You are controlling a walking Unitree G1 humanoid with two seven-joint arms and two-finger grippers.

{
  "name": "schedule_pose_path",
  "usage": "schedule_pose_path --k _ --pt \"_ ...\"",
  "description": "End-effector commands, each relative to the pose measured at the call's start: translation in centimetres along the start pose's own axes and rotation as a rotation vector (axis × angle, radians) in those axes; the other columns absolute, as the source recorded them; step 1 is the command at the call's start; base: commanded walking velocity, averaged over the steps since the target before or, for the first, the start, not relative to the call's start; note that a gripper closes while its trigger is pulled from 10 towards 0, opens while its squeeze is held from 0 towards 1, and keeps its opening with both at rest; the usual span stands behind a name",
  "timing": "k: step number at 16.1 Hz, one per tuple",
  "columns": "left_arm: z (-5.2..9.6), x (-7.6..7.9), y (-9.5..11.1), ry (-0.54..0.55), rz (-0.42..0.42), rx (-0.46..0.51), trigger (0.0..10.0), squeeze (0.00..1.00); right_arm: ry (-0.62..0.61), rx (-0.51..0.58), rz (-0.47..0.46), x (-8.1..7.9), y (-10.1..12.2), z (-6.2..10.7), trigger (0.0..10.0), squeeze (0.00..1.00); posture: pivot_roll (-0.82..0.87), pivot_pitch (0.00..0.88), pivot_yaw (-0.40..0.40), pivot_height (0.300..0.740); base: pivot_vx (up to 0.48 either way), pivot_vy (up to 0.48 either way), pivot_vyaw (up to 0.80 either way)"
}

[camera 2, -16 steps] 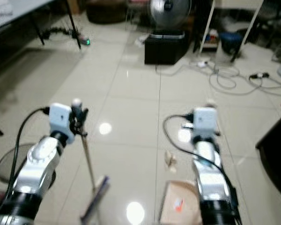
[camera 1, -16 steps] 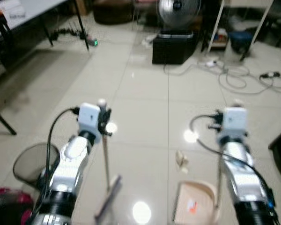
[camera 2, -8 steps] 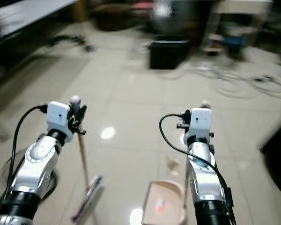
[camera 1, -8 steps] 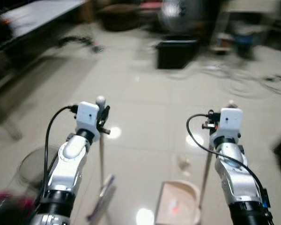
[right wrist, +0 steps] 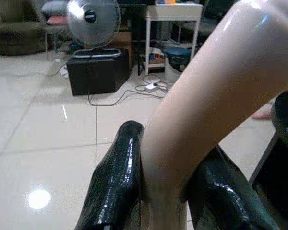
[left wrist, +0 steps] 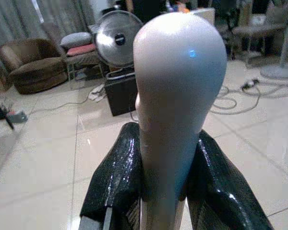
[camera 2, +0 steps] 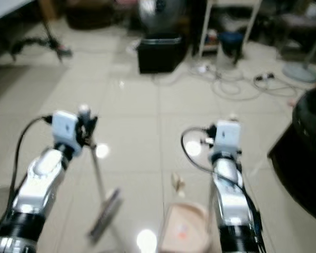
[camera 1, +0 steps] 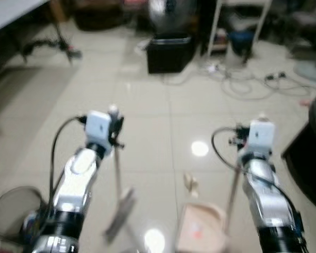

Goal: Sweep floor

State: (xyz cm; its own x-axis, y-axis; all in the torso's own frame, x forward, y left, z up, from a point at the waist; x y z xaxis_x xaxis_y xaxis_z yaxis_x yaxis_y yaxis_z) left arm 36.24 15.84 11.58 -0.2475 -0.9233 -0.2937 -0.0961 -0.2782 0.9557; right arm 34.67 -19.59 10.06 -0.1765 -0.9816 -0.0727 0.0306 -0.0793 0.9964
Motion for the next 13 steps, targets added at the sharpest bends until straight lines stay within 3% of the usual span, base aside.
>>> schedule_pose_path --k 1,6,13 --pt "-0.5 0.5 1.2 -0.013 -0.006 0.043 10.0 0.00 -0.036 0.025 0.022 1.3 0.7 -0.1 10.0 0.00 -0.07 0.000 0.048 0.740 0.386 0.000 0.00" --pt "-0.7 0.7 1.2 -0.018 -0.003 0.044 10.0 0.00 -0.058 0.017 0.035 1.8 0.6 -0.2 10.0 0.00 -0.06 0.000 0.045 0.740 0.385 0.000 -0.61" --pt "-0.8 0.6 1.1 -0.015 -0.001 0.043 10.0 0.00 -0.082 0.027 0.049 2.6 0.8 -0.3 10.0 0.00 -0.06 0.000 0.045 0.740 0.386 0.000 0.00"
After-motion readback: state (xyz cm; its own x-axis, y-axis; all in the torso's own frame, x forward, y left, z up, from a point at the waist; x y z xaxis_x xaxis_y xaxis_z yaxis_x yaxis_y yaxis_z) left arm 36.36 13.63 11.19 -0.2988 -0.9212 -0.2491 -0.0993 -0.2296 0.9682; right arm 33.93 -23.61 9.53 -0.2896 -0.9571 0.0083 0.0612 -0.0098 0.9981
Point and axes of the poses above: a point about 5 cm out from each wrist's last joint towards the gripper, its own z axis pointing back from the gripper into the wrist, its own y axis along the axis of the wrist's last joint, x = y × z, the point moved 5 cm from there along -z, pointing out of the wrist towards the gripper, and after that the axes turned 8 degrees about -z, right-handed, at the moved point
